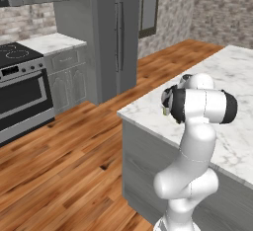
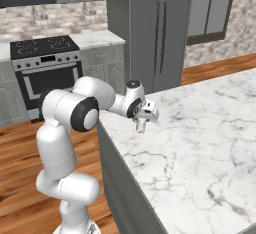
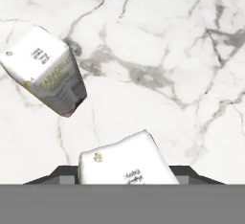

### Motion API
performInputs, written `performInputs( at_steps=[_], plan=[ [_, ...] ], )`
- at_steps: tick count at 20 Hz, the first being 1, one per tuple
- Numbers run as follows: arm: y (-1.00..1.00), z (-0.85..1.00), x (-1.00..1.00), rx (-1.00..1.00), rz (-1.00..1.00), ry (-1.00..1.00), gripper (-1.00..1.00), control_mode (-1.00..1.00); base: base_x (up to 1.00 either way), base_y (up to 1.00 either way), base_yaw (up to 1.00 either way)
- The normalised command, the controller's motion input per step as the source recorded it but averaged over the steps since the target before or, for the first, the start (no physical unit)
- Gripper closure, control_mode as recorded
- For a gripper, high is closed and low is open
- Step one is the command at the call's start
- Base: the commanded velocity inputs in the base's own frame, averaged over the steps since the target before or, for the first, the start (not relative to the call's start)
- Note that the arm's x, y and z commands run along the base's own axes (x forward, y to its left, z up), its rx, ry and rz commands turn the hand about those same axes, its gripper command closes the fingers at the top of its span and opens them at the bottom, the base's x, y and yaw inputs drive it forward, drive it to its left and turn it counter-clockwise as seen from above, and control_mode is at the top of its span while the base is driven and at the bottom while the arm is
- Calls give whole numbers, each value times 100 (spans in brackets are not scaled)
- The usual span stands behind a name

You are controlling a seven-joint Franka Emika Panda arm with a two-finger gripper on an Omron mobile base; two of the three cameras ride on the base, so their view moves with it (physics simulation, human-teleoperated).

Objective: Pick the boxed drink, boxed drink, can from the counter and place them in the open cabinet.

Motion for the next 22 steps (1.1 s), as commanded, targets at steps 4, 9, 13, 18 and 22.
performInputs(
  at_steps=[4,9,13,18,22],
  plan=[
    [0,14,-15,0,0,0,100,-100,0,0,0],
    [11,28,-34,0,2,0,100,-100,0,0,0],
    [41,48,-38,0,1,0,100,-100,0,0,0],
    [54,52,-53,0,0,-8,100,-100,0,0,0],
    [55,52,-59,0,0,-9,100,-100,0,0,0]
  ],
)
